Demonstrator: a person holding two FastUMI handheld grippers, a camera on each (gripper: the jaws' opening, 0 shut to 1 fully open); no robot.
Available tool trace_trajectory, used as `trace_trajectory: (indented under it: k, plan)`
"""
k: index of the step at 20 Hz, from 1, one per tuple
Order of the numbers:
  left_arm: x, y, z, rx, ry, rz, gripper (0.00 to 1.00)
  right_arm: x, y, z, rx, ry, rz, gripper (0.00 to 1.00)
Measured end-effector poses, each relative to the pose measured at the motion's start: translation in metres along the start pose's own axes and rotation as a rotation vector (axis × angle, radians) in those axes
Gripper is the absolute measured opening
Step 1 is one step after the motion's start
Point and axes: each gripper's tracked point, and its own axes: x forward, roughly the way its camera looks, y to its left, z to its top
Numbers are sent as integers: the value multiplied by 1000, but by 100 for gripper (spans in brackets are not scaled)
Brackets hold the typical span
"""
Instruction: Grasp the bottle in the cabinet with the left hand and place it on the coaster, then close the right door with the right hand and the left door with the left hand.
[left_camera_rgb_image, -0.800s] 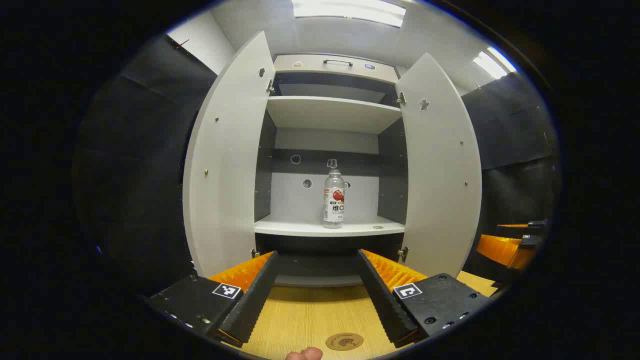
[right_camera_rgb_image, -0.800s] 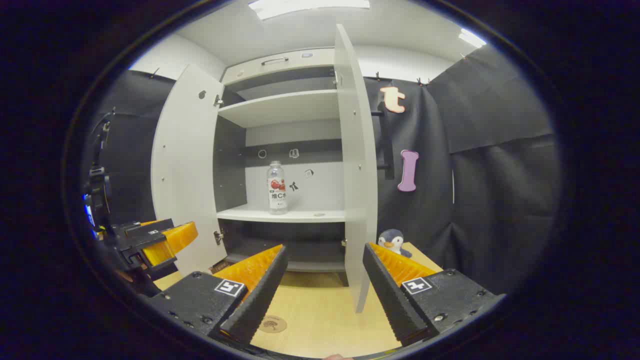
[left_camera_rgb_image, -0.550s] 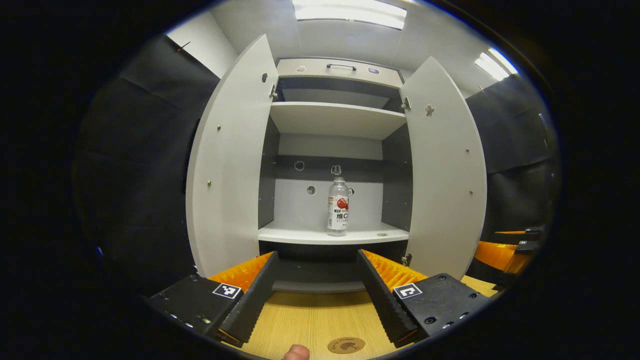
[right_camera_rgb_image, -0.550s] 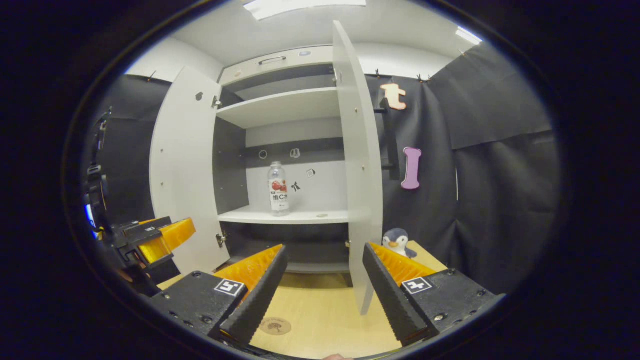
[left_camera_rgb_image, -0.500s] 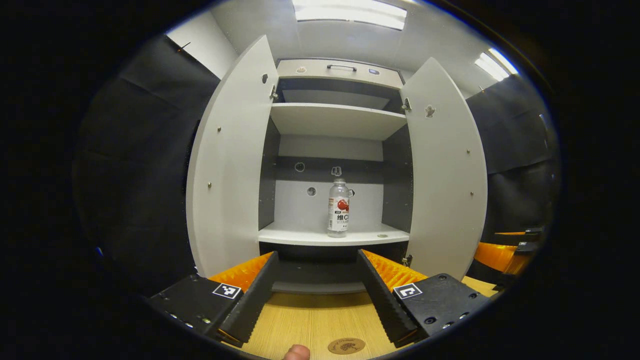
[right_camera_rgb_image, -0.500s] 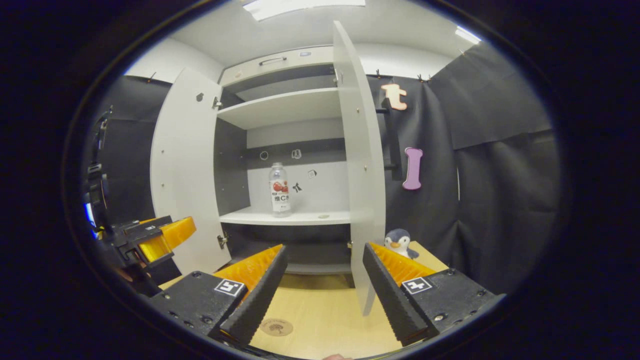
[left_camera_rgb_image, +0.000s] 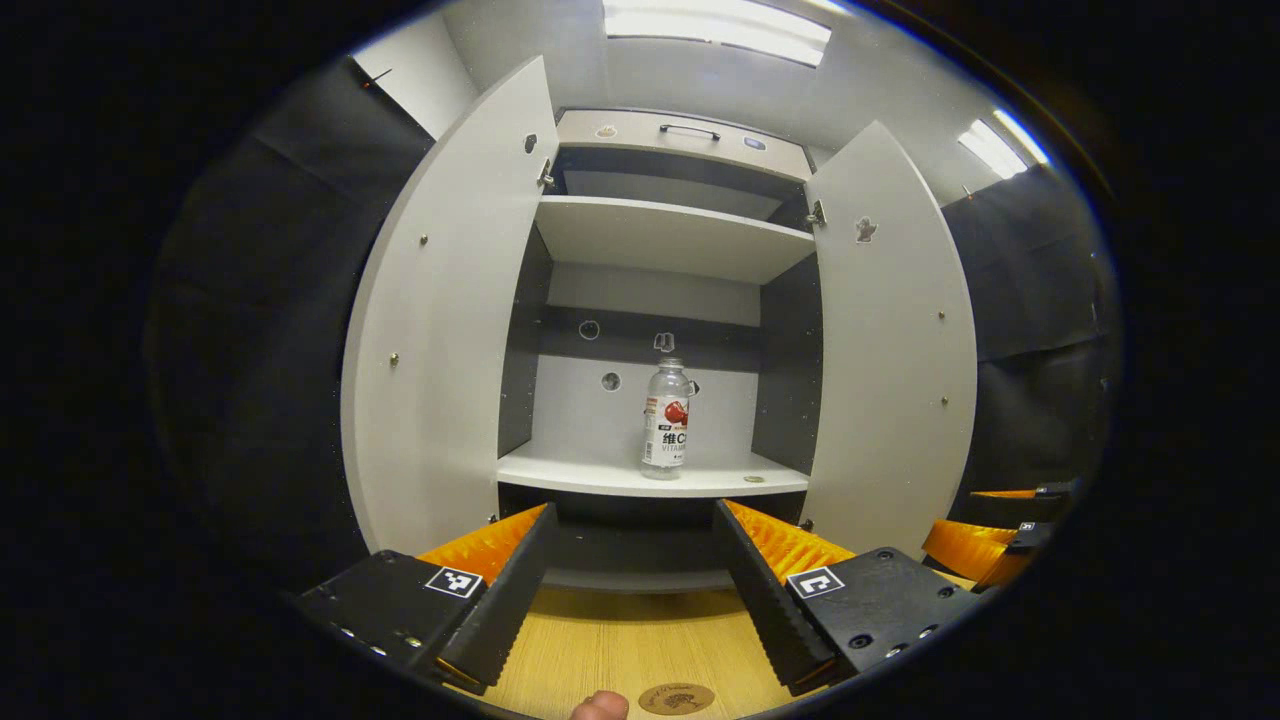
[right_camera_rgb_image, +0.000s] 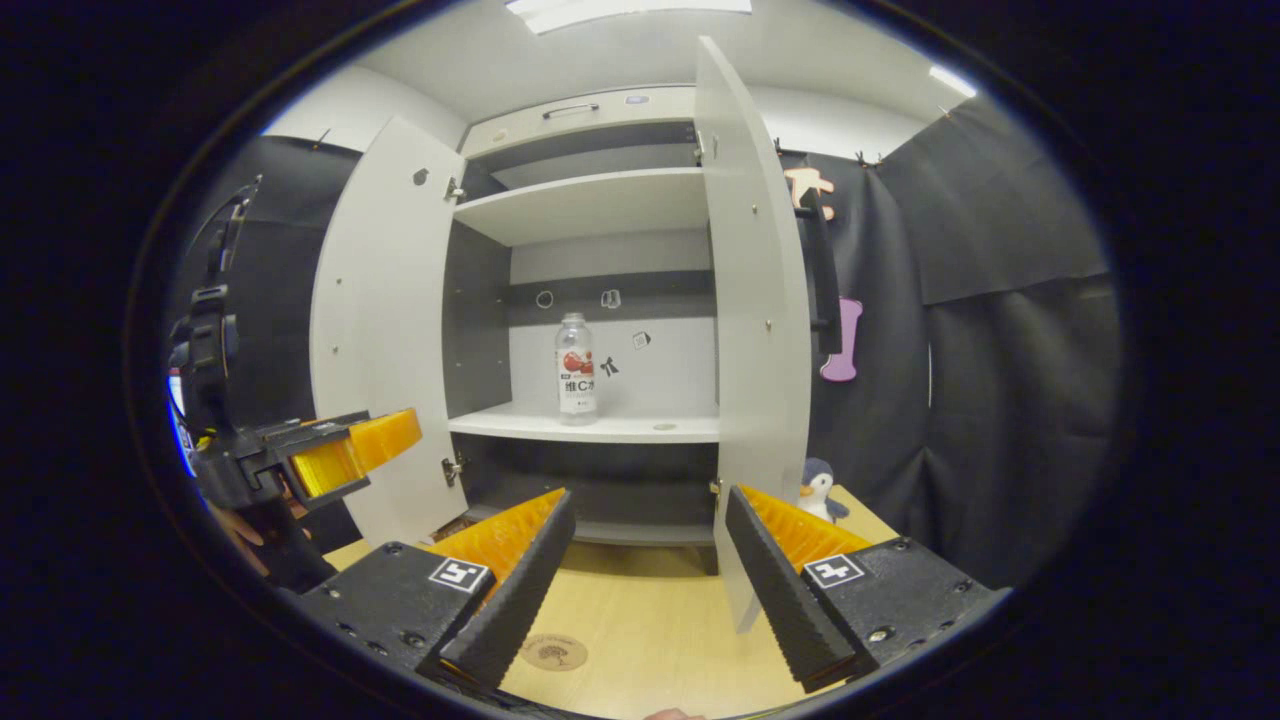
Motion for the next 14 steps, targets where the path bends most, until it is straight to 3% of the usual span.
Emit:
trace_trajectory:
  k: [4,12,14]
  plan:
    - [38,-9,11,-15,7,-48,95,-3,1,0,5,4,-4,99]
    - [152,-35,37,59,-8,-85,95,-12,-18,-11,34,37,-60,99]
    - [183,-42,40,82,-26,-78,90,-13,-21,-11,38,37,-62,99]
